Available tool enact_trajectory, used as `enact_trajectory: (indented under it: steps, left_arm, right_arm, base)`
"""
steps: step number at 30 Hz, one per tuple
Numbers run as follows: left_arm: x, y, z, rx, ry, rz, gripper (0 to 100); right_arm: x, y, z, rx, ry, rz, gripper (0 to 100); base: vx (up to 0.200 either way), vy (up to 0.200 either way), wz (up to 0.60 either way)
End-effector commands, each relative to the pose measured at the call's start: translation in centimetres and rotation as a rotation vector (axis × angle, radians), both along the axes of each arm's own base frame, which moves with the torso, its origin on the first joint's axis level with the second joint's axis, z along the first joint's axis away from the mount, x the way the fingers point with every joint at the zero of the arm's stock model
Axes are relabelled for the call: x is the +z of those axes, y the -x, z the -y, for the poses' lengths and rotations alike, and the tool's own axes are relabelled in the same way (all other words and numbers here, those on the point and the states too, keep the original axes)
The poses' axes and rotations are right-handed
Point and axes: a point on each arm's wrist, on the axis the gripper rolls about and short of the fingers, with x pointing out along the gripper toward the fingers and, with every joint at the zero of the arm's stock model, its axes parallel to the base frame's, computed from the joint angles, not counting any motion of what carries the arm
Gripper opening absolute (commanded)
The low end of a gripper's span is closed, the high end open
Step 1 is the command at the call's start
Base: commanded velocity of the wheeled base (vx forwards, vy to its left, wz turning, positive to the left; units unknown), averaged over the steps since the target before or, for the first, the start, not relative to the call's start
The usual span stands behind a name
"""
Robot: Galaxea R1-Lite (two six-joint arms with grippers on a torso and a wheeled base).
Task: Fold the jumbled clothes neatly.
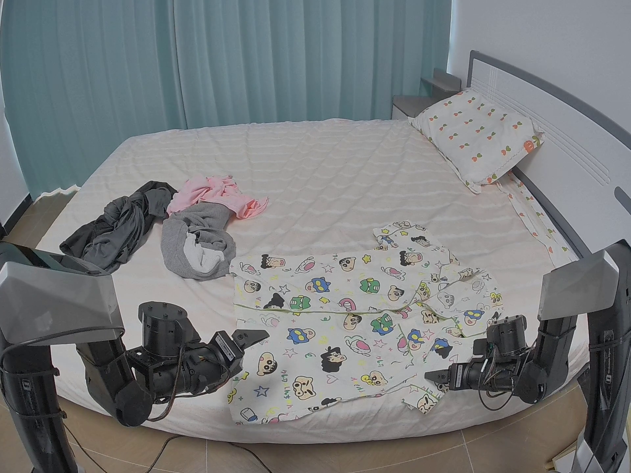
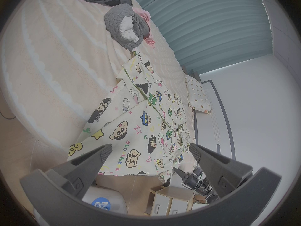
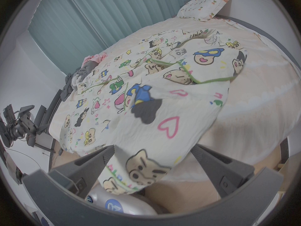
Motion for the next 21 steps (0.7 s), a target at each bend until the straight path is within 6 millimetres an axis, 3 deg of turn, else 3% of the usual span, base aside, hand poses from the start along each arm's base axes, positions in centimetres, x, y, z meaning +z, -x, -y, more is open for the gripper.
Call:
enact_trajectory:
  steps: [1, 6, 7, 15, 21]
  left_arm:
    - [0.0, 0.0, 0.0, 0.000, 0.000, 0.000, 100]
    - [0.0, -0.1, 0.0, 0.000, 0.001, 0.001, 100]
    - [0.0, -0.1, 0.0, 0.000, 0.001, 0.001, 100]
    - [0.0, 0.0, 0.0, 0.000, 0.000, 0.000, 100]
    - [0.0, 0.0, 0.0, 0.000, 0.000, 0.000, 100]
  right_arm:
    - [-0.9, -0.2, 0.1, -0.007, 0.005, -0.010, 100]
    - [-1.1, -0.2, -0.2, 0.000, 0.024, -0.013, 100]
    - [-1.0, -0.2, -0.3, 0.000, 0.027, -0.010, 0]
    - [-0.7, 0.0, 0.1, -0.015, 0.029, -0.005, 0]
    - [0.9, 1.0, 1.2, -0.044, 0.030, 0.000, 0]
  base:
    - [0.000, 0.000, 0.00]
    - [0.000, 0.000, 0.00]
    - [0.000, 0.000, 0.00]
    - [0.000, 0.000, 0.00]
    - [0.000, 0.000, 0.00]
